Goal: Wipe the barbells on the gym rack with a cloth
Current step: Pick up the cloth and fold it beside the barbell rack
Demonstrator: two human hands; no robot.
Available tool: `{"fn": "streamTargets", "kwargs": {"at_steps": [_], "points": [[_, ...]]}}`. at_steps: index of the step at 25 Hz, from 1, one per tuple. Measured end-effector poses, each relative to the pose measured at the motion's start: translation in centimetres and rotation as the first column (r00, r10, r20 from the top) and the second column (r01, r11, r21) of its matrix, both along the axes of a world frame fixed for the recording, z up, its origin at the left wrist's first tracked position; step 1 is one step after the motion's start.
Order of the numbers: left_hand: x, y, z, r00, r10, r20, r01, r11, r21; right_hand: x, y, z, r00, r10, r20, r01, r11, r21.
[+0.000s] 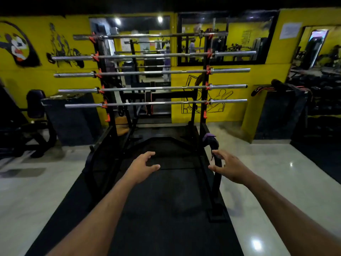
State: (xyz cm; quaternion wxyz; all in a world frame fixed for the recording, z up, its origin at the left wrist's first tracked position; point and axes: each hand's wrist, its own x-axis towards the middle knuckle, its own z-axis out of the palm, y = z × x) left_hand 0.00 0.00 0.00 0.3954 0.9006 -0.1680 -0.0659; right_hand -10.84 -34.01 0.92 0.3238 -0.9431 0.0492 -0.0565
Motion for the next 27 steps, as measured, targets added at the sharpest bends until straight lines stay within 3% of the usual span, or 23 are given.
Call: {"fn": "streamTargets", "kwargs": {"at_steps": [7,12,24,27], "points": [[11.5,-4.4,-8.4,0.99,0.032,-0.138,-0.033,0.999,0.001,10.8,-4.7,-6.2,0.99,-0.083,-0.116,0.09,0.994,0.06],[22.1,-9.1,-11.1,0.957,-0.014,-0.29,-0.002,0.999,-0.052,20.3,-7.5,-7.7,0.974,-0.129,-0.189,0.148,0.985,0.093],[46.8,-25.6,-14.2,0.913,-0.213,-0.347,0.238,0.971,0.031,38.0,-18.1,-13.3,0.909,-0.306,-0.285,0.37,0.905,0.211],[51.7,-29.8,-15.9,0.892,-0.244,-0.381,0.309,0.944,0.118,42.1,-21.9,-16.2,0.881,-0.361,-0.305,0.443,0.856,0.265]]}}
